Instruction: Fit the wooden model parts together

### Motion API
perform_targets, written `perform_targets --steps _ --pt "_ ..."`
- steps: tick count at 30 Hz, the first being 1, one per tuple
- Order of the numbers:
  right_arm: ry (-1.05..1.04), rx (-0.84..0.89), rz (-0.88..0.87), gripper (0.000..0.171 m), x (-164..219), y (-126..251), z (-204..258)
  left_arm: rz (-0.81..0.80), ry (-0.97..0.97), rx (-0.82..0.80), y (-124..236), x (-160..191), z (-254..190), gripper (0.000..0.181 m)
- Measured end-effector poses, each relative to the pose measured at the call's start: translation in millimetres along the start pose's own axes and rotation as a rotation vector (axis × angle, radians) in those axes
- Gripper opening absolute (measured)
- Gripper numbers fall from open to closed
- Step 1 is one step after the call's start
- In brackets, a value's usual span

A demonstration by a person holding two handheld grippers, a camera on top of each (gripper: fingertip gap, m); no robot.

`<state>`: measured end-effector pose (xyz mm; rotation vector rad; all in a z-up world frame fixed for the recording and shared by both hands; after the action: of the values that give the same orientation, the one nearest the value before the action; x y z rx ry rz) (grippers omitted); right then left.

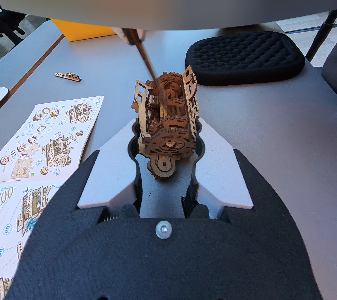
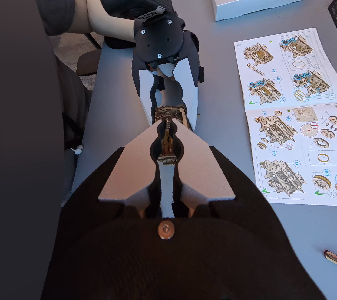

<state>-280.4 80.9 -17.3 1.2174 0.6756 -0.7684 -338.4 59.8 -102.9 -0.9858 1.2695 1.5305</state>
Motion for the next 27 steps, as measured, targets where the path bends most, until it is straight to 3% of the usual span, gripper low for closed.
perform_targets --steps 20,27 --pt "-0.056 -0.043 -0.070 0.001 -1.5 6.8 2.7 0.002 -0.019 -0.002 -0.8 -0.6 -1.3 0.059" --pt "-0.123 0.013 -0.192 0.001 6.8 18.9 -1.1 0.000 -0.014 -0.004 -1.1 -0.5 -1.0 0.059"
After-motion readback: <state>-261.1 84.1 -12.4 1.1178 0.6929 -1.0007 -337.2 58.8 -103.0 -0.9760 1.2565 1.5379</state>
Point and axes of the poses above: each gripper's, where its closed fingertips meet, y back along the fingers, x out of its underside, z = x × y across the jaws, the point moved 4 cm from there along y, back along the fingers, and after that the axes turned 7 degrees about -z, right-handed, at the moved point
